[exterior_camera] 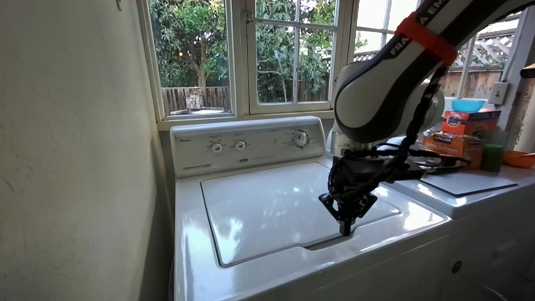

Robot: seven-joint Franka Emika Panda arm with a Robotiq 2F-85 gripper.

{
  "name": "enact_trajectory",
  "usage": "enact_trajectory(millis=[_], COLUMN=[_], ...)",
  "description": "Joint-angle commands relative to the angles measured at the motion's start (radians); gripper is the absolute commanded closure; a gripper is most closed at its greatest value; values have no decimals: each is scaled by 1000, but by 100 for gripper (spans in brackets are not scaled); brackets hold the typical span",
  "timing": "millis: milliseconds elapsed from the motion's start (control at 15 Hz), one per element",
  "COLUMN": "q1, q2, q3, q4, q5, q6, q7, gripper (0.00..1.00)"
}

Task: Open the washing machine on the left.

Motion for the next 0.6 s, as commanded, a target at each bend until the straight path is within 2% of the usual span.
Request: enact_trajectory(millis=[0, 333, 533], q1=[10, 5, 5], q2=[61, 124, 126], q3=[19, 29, 33], q4=[0, 1, 2], q5=[-29, -84, -103], q6=[54, 139, 145], q7=[19, 39, 49], gripper=[100, 100, 100])
